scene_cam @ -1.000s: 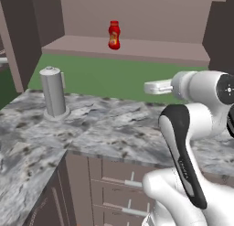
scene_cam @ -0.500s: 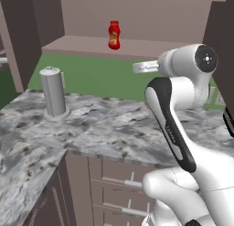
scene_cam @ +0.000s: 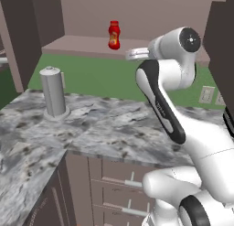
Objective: Move the ketchup and mayonnaise from the cabinet to the dining counter.
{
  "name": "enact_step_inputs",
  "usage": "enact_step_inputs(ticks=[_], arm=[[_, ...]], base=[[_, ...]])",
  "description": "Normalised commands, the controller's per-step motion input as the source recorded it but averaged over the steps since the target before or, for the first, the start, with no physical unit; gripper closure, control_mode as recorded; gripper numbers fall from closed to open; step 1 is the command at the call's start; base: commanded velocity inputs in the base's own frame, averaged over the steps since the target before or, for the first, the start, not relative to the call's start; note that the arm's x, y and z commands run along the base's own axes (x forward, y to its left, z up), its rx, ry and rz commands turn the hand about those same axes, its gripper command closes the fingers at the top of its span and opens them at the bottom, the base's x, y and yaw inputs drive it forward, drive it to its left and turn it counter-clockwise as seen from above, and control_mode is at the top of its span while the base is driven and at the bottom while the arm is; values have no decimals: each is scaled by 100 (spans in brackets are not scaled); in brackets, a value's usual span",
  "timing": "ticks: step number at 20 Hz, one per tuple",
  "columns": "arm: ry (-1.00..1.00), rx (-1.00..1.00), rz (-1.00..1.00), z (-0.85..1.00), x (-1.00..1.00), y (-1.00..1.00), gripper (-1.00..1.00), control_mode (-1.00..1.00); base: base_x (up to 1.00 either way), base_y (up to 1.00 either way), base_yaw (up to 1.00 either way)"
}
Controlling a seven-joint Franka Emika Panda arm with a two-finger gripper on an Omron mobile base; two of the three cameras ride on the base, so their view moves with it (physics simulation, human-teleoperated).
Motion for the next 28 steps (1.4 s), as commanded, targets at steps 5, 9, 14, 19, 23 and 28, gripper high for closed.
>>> enact_step_inputs(ticks=[5, 9, 14, 19, 23, 28], arm=[[2, 0, 0, 14, 45, 5, -100, -100], [6, 0, 0, 17, 36, 0, -100, -100], [4, 0, 0, 6, 37, 0, -100, -100], [0, 0, 0, 0, 44, 0, -100, -100], [-4, 0, 0, 0, 41, 0, -100, -100], [0, 0, 0, 0, 44, 5, -100, -100]], base=[[0, 0, 0], [0, 0, 0], [0, 0, 0], [0, 0, 0], [0, 0, 0], [0, 0, 0]])
